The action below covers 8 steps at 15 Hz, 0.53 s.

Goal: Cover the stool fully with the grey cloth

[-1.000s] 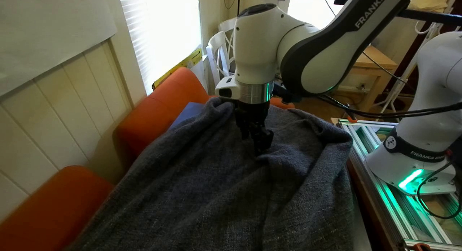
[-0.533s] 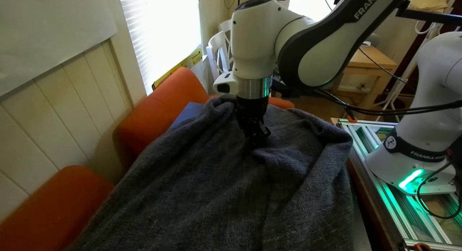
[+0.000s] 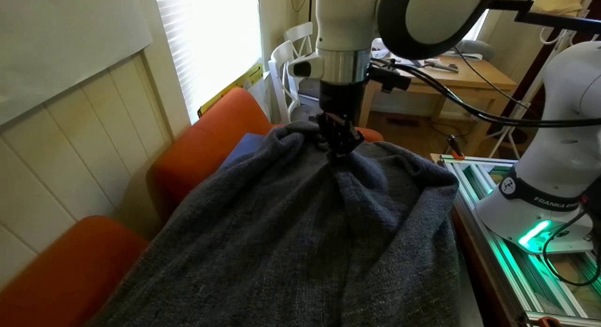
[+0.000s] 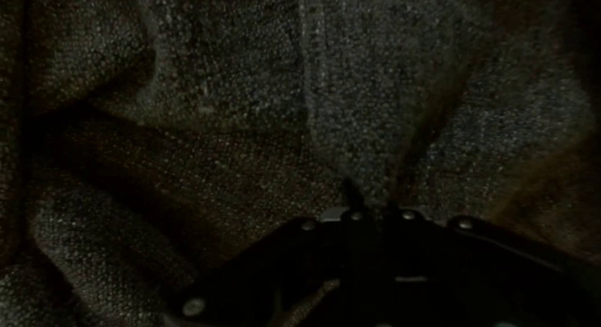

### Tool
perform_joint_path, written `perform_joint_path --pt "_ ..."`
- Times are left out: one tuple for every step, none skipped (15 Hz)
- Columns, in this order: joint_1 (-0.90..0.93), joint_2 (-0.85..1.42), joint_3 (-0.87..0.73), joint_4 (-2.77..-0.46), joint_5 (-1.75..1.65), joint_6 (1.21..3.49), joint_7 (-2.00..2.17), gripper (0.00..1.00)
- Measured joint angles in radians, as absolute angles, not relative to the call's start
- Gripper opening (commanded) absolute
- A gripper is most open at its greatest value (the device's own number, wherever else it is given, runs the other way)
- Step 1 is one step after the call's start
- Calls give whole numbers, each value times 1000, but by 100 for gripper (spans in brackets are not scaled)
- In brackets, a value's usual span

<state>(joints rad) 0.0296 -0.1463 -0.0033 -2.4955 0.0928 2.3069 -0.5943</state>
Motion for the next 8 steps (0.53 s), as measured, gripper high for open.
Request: perform_joint_path --pt "31 -177 -13 -2504 120 2285 -615 2" --pt "31 -205 -23 -2513 145 2262 -633 2" --pt "34 -232 -33 -2523 167 2246 -646 2" --pt "37 -256 -43 -2534 187 2240 -656 2" --pt "42 -277 -52 -2545 204 2237 -665 2" --pt "45 -294 -59 -2555 210 2238 -669 2" --pt "48 -308 -62 -2565 211 2241 -669 32" --pt "51 -315 -63 -2573 211 2249 -669 34"
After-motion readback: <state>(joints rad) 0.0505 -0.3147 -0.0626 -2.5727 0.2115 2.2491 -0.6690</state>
